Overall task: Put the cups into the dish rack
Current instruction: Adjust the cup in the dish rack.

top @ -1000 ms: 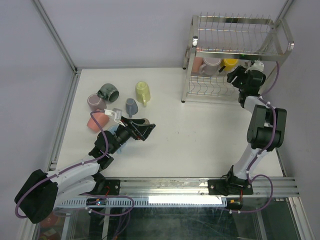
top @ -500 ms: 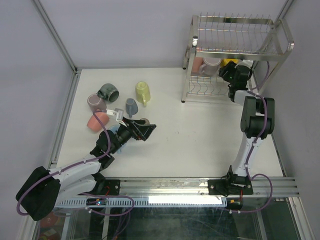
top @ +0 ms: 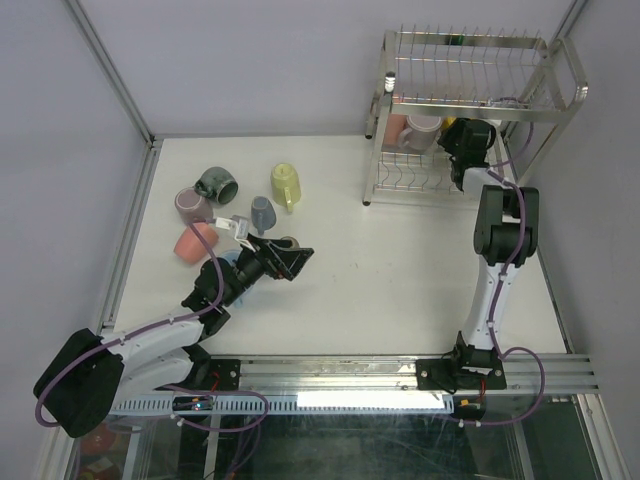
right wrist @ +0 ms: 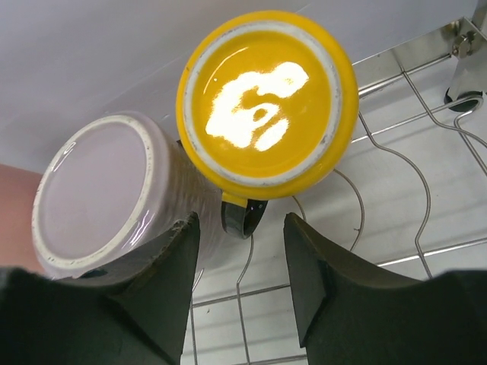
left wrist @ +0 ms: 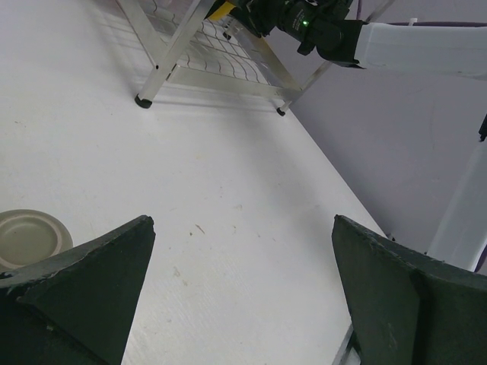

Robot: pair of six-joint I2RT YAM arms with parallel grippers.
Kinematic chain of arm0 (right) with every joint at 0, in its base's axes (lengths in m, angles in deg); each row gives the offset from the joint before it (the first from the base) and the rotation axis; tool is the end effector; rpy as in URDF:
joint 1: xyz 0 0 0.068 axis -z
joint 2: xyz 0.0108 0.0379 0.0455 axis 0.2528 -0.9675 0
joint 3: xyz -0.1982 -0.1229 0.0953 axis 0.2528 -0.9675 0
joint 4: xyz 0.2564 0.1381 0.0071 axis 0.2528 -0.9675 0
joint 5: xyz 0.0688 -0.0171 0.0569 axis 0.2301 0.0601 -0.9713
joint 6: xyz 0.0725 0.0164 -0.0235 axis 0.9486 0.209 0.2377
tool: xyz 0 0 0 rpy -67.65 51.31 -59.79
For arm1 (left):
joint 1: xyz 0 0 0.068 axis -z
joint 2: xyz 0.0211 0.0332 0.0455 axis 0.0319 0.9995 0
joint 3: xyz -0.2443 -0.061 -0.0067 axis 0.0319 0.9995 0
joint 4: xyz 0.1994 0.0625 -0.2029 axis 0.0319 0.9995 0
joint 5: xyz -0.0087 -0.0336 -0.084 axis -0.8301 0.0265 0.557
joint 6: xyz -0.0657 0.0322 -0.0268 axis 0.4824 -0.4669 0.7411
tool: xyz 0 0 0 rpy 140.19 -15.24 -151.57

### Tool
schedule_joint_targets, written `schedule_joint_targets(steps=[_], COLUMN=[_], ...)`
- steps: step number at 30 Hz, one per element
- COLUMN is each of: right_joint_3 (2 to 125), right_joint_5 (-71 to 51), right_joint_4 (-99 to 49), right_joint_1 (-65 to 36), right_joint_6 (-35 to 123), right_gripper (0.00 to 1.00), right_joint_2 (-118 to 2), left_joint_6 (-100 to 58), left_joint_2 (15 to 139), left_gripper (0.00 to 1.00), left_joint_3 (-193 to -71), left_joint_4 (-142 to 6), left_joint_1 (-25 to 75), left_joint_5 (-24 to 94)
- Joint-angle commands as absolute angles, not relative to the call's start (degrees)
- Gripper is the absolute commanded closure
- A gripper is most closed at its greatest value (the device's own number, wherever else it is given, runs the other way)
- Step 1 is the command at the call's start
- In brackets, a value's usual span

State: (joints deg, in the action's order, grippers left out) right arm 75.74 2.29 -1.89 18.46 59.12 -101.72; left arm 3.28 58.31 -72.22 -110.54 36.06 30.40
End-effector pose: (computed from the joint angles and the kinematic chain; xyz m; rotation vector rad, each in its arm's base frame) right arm 0.5507 -0.0419 0.1605 0.4608 1.7598 0.1551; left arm 0.2089 -0.1677 0.1680 0.0755 1.6607 -1.0541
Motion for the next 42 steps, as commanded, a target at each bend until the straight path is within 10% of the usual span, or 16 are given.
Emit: schedule_joint_targets(steps=[1, 14, 42], right_joint_3=[80.5, 88.4, 77.9], right_joint_5=[4.7, 6.0, 2.3], right_joint_4=[-2.3, -6.7, 1.9], right_joint_1=[18.1, 17.5, 19.4], right_joint_6=[59.6, 58.1, 54.5], right_gripper=[0.49, 0.53, 1.0], right_joint_2=[-103.7, -109.2, -100.4], left_joint_6=[3.0, 3.3, 4.0], left_joint_2=[58.9, 59.9, 57.4], left_gripper=[0.01, 0.01, 0.01], left_joint_3=[-74.9, -75.8, -74.2], left_joint_4=[-112.8, -112.5, -112.1], left_joint_1=[36.1, 36.1, 36.1], left_joint_5=[31.9, 32.0, 32.1])
